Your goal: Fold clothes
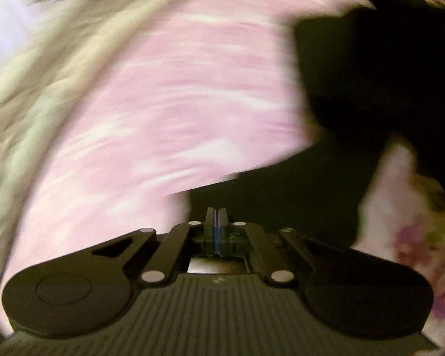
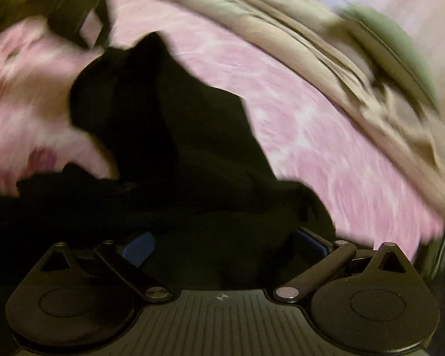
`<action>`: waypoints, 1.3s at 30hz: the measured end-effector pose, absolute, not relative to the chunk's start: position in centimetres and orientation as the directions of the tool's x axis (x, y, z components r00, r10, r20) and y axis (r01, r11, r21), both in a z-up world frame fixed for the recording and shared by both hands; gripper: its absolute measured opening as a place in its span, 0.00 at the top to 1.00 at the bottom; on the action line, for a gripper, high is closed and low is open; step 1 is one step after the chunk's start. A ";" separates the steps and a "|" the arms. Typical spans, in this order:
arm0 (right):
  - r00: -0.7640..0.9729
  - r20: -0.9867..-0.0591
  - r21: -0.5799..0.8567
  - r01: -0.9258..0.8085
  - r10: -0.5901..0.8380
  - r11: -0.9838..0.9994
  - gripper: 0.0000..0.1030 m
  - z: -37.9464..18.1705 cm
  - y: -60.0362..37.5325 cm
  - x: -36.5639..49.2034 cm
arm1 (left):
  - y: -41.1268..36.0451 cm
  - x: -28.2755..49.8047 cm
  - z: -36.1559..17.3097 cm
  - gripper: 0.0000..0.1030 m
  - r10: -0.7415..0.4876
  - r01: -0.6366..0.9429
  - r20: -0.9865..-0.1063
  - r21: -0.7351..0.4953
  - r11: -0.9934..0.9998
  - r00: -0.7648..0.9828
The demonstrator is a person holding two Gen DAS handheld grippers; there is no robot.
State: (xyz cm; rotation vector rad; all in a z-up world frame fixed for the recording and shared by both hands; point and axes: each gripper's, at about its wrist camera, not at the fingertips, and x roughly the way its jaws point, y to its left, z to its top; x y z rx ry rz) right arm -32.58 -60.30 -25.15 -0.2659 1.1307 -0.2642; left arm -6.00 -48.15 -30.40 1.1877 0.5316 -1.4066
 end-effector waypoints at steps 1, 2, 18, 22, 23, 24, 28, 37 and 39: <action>0.402 -0.855 -0.350 0.022 -0.329 0.936 0.01 -25.4 -60.0 -32.3 | -47.4 -4.2 -28.7 1.00 -0.465 0.928 -0.859 0.328 -0.176 0.215; 0.401 -0.859 -0.360 -0.030 -0.319 0.933 0.01 -25.5 -59.7 -32.0 | -46.7 -2.9 -27.5 1.00 -0.467 0.933 -0.853 0.332 -0.140 0.234; 0.339 -0.816 -0.395 0.266 -0.469 0.879 0.91 -23.7 -66.4 -36.3 | -50.0 -14.8 -35.0 0.29 -0.403 0.814 -0.905 0.129 -0.567 -0.137; 0.316 -0.790 -0.411 0.363 -0.525 0.836 0.91 -23.0 -68.6 -37.4 | -51.7 -16.8 -36.9 0.39 -0.372 0.757 -0.908 0.103 -0.645 -0.193; 0.310 -0.783 -0.414 0.386 -0.539 0.824 0.91 -22.8 -69.1 -37.7 | -52.1 -17.0 -37.2 0.55 -0.358 0.756 -0.912 0.090 -0.648 -0.198; 0.303 -0.777 -0.417 0.409 -0.552 0.811 0.91 -22.7 -69.7 -38.0 | -52.4 -17.1 -37.5 0.94 -0.343 0.765 -0.921 0.085 -0.639 -0.184; 0.271 -0.750 -0.427 0.499 -0.603 0.754 0.91 -21.9 -71.8 -39.1 | -52.2 -15.5 -35.1 0.97 -0.403 0.829 -0.907 0.130 -0.543 -0.122; 0.578 -0.615 -0.288 0.468 -0.536 0.836 0.92 -11.4 -72.6 -31.7 | -45.1 -0.5 -16.8 0.97 -0.571 0.940 -0.766 0.340 0.030 0.295; 0.640 -0.573 -0.259 0.452 -0.512 0.854 0.93 -9.0 -72.8 -30.1 | -43.2 2.2 -12.8 0.97 -0.563 0.907 -0.724 0.401 0.129 0.400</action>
